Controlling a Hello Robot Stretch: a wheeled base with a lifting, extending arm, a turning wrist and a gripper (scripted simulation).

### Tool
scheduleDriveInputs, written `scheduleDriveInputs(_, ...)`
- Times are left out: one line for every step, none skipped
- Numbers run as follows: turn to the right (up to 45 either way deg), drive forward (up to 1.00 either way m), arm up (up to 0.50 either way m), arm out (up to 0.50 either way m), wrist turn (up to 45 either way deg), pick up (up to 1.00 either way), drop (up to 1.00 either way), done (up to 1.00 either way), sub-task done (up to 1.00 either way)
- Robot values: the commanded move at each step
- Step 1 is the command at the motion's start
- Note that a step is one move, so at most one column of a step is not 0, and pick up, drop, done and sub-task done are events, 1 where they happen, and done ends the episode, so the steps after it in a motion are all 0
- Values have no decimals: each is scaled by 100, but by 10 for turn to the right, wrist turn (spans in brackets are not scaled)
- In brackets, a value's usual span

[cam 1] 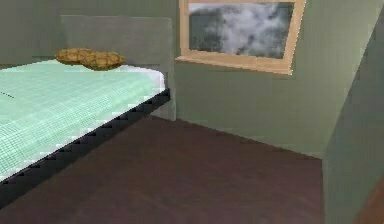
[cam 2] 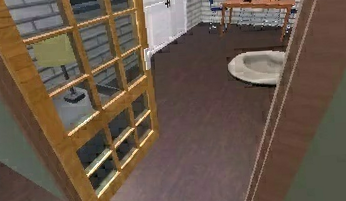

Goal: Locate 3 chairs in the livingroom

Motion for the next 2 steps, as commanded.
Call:
scheduleDriveInputs(0,5,0,0,0,0,0,0,0)
scheduleDriveInputs(450,0,0,0,0,0,0,0,0)
